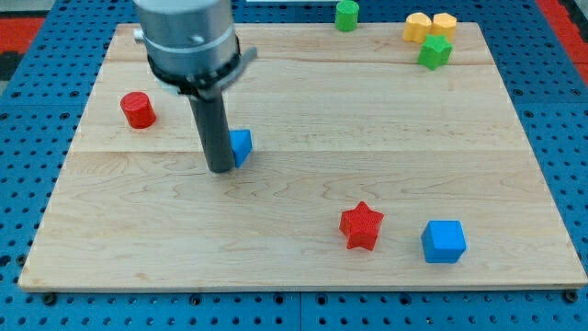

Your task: Push the blue triangle left a bit

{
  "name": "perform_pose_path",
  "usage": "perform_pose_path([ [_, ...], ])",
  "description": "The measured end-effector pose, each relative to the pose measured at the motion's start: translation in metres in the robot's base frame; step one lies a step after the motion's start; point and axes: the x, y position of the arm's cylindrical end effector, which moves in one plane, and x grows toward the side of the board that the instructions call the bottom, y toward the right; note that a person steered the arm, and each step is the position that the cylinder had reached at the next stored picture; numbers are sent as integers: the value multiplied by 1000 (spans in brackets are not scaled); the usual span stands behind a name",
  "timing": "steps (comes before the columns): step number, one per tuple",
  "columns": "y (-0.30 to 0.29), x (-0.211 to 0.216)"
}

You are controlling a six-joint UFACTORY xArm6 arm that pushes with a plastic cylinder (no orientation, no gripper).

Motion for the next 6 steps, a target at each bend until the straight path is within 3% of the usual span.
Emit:
perform_pose_path([
  [2, 79, -9],
  [4, 42, -49],
  [5, 93, -43],
  [6, 70, -23],
])
